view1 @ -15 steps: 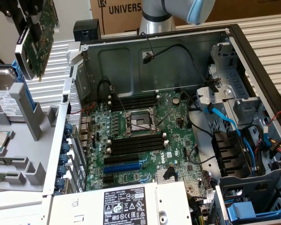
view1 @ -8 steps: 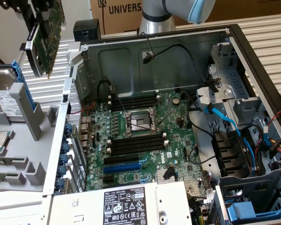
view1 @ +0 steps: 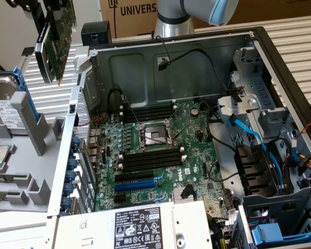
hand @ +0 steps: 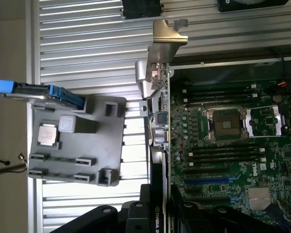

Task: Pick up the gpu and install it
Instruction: 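Reach for the gpu, then pick up the gpu and move the gpu toward the slot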

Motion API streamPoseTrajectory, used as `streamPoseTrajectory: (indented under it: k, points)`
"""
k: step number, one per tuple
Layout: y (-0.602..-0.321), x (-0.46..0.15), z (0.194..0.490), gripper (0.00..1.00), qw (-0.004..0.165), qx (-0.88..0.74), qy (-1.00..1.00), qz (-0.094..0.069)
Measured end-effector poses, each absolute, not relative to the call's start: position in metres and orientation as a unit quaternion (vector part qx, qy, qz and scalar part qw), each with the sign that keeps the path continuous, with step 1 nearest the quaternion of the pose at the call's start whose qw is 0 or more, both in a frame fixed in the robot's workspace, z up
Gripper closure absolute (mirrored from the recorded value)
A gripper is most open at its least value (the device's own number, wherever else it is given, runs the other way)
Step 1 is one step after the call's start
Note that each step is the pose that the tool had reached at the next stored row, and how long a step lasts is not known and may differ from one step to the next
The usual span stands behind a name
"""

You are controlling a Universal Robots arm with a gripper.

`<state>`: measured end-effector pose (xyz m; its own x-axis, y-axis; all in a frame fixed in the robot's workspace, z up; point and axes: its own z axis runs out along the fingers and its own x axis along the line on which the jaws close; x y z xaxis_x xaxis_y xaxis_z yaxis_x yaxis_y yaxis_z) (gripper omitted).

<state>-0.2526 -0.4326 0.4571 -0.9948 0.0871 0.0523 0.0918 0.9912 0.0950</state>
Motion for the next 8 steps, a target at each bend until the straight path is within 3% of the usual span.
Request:
streamPoseTrajectory:
  k: [8]
  points:
    - [-0.4326,-0.2525,0.4572,0.74,0.024,-0.045,-0.998,-0.049]
